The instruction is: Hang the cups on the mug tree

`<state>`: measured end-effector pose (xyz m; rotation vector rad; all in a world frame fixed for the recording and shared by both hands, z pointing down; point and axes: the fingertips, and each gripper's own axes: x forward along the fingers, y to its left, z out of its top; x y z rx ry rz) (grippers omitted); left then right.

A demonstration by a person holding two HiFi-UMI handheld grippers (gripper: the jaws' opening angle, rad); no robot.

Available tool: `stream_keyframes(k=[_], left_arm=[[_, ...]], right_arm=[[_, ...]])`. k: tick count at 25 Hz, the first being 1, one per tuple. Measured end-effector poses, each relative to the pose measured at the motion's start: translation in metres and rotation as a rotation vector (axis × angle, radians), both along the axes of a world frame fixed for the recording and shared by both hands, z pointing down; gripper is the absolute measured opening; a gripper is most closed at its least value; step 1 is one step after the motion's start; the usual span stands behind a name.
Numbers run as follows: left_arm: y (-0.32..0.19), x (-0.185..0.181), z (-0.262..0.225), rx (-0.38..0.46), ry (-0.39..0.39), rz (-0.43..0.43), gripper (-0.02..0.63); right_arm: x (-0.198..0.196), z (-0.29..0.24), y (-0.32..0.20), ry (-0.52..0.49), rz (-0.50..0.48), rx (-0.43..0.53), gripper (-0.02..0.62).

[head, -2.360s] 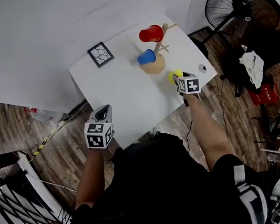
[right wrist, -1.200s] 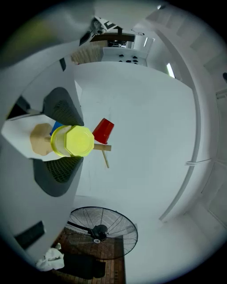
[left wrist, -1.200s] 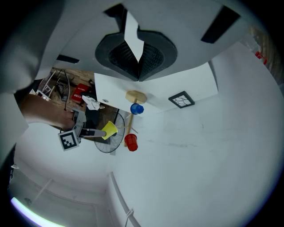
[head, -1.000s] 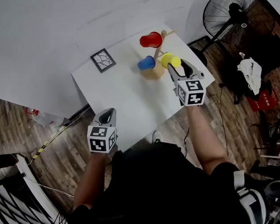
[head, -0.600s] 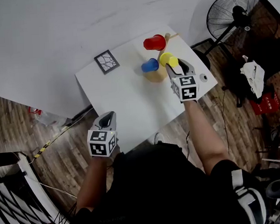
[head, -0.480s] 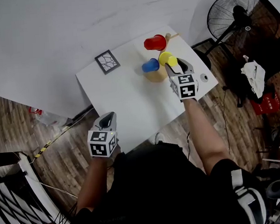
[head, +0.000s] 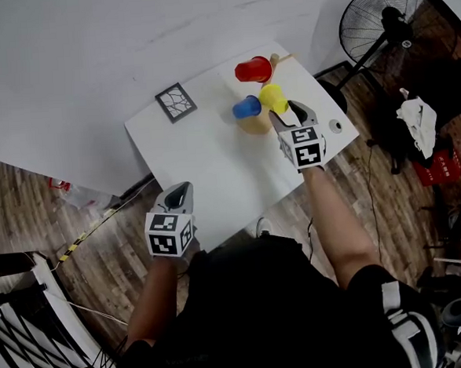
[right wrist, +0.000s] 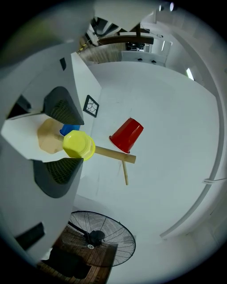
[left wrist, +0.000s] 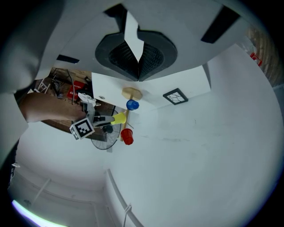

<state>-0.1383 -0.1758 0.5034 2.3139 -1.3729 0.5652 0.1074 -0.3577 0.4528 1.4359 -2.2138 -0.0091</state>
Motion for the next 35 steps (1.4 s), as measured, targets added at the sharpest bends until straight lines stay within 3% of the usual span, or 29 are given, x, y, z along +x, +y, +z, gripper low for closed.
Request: stream_keyframes(k=[13,19,27,35], left_arm=[[-0.01,0.022,-0.018,0.023,0.049,0.038,0.017],[-0.014,0.029,-0.034,0.053,0.052,0.061,0.017],[-0.018,0.037,-0.047,0.087,0.052,0.106,0.017],[-0.012,0.041,-0.054,0.105,0.05,0.152,0.017]], right_arm=[[-0.013,-0.007,0.069,-0.26,-0.054,-0.093,0.214],[-0.026,-0.015,0.116,-0.373,-0.131,-0.113,0.146],[-0.055,-0.01,0.161,-0.355,-0.204,-0.087,0.028],[-0.063,-0.005,0.187,-0.369,-0.173,-0.081,0.008]])
